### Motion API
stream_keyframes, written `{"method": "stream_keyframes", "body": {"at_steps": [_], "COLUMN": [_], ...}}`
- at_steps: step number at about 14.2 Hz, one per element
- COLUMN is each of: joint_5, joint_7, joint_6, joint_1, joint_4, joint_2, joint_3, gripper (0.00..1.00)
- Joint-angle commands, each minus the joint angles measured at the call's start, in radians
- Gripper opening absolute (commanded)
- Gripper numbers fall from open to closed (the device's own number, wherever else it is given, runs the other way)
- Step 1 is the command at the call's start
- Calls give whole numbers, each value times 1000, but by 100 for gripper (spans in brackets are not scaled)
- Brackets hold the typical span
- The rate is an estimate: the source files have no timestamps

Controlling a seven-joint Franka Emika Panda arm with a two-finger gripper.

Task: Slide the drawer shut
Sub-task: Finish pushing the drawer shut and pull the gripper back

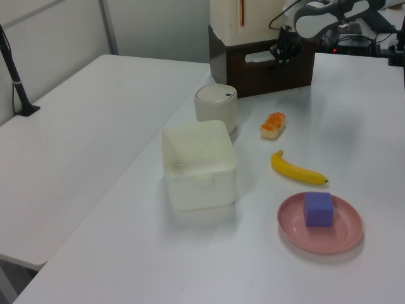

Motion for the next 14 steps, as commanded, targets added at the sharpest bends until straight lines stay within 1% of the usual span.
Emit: {"method": "stream_keyframes", "body": {"at_steps": [1,6,8,9,11,12,13,14], "joint_5": [-20,-22,-23,-23,-20,-20,-20,-9], "joint_7": [-13,-8,-13,-17,-30,-31,-49,-101], "joint_6": [23,48,46,44,32,20,-9,-52], "joint_1": [-6,-3,2,23,106,132,172,207], "joint_4": [16,18,18,16,13,9,7,7], "joint_2": [5,2,2,-1,-12,-22,-35,-51], "joint_3": [-2,0,9,12,12,14,15,24], "gripper": [0,0,1,2,3,6,7,7]}}
